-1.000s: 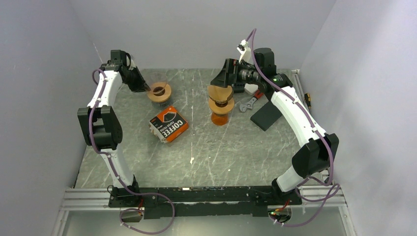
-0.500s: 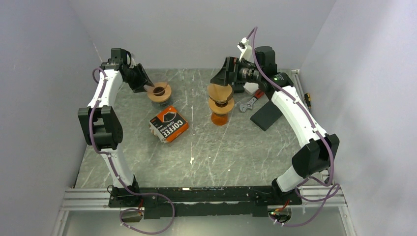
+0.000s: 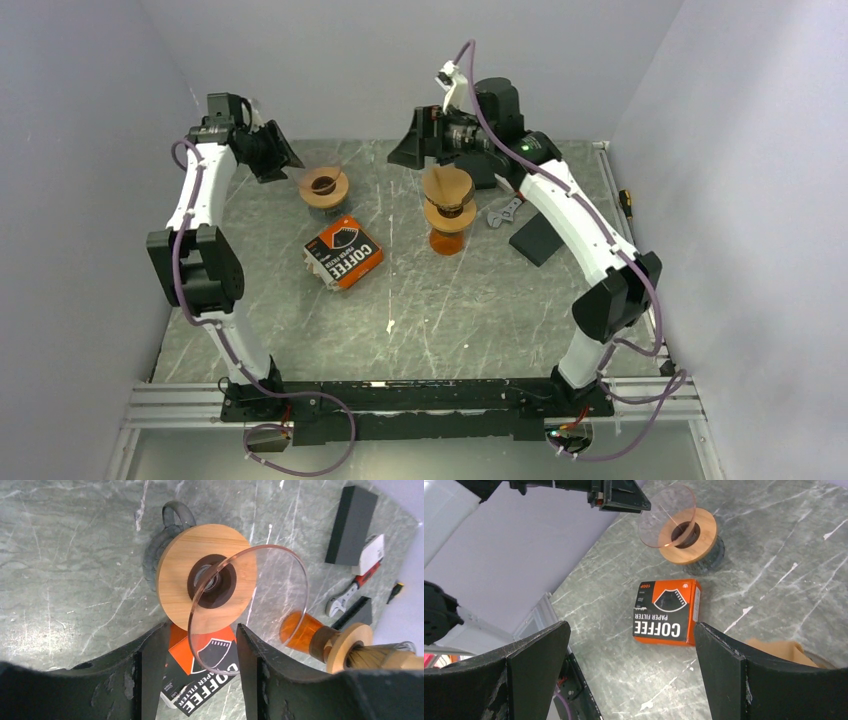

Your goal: Place the coffee filter in the dripper

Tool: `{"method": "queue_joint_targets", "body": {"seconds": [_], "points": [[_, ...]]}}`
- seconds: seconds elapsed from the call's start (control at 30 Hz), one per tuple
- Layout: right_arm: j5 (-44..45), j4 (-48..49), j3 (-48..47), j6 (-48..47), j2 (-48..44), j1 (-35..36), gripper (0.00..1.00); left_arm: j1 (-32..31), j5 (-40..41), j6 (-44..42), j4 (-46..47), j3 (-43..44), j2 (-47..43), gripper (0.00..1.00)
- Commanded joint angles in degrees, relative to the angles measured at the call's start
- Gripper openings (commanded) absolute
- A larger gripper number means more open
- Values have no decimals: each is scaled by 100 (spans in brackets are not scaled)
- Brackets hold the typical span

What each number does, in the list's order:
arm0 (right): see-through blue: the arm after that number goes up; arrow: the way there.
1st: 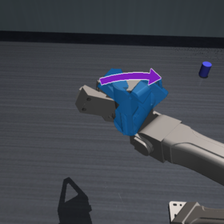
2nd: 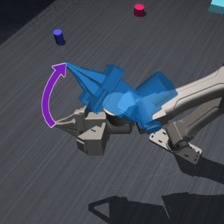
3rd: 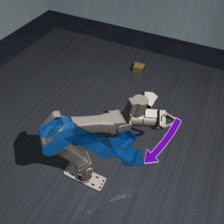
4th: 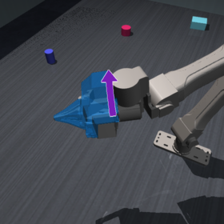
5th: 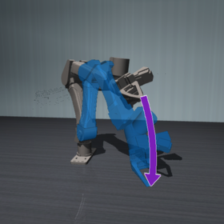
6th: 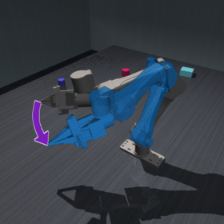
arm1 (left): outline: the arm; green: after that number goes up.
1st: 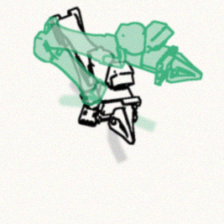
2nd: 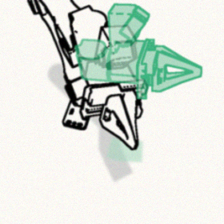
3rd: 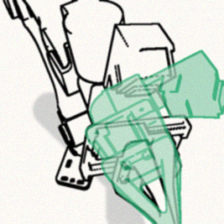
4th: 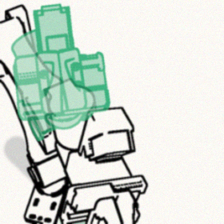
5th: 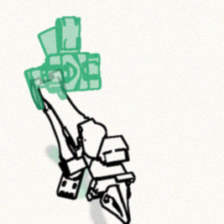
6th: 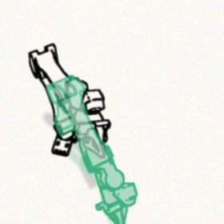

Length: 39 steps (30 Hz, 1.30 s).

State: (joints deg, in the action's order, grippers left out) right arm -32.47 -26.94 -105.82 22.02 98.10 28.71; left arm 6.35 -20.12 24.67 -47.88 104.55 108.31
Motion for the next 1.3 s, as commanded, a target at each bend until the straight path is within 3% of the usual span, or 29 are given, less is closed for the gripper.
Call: {"method": "queue_joint_targets", "body": {"seconds": [0.0, 0.2, 0.47, 0.77, 0.97, 1.27], "points": [[209, 167, -534, -108, 336, 169, 100, 279, -783, -83, 420, -190, -403, 57], [453, 273, -1243, -22, 1147, 589, 100, 541, -1579, 85, 956, -679, -580, 57], [916, 840, -1835, 340, 2169, 935, 98, 730, -1876, 241, 1380, -1044, -657, 56], [2221, 1395, -2150, 684, 2783, 1265, 95, 739, -2054, 157, 1397, -1138, -585, 53], [3045, 1700, -2230, 828, 3146, 1355, 89, 739, -2050, 102, 1362, -1134, -535, 51], [3070, 1764, -2843, 986, 3853, 1365, 75, 738, -2198, 105, 1339, -1126, -389, 44]]}}
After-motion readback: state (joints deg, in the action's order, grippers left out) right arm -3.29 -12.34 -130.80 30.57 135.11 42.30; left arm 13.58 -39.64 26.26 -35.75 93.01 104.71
